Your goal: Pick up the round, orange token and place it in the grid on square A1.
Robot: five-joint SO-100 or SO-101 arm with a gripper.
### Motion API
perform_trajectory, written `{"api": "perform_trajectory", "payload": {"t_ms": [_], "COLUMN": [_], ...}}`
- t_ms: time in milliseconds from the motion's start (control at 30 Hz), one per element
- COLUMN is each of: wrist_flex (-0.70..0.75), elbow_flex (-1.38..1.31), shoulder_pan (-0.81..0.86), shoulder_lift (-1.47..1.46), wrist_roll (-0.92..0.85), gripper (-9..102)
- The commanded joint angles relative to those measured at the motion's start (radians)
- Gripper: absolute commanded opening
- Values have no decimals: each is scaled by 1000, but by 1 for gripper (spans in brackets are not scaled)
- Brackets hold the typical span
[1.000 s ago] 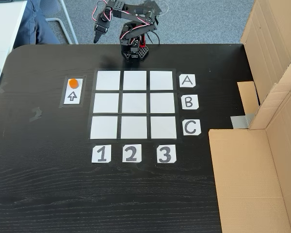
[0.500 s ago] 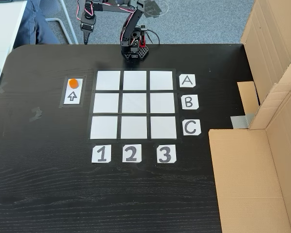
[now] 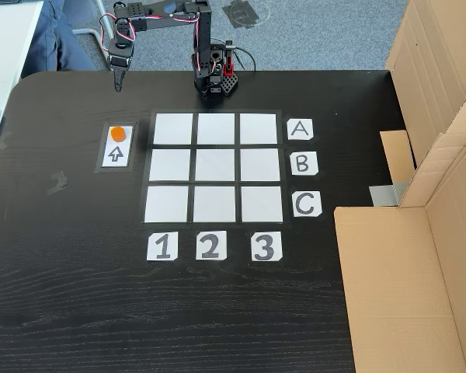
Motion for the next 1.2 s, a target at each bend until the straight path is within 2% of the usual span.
{"api": "perform_trajectory", "payload": {"t_ms": [0,467,1167], "wrist_flex": [-3,-6,-5], "elbow_flex": [-101,-327,-538], "shoulder_pan": [-48,-140,-239], "shoulder_lift": [-43,-390,-652], "wrist_roll": [31,74,69], "gripper": [24,25,29]}}
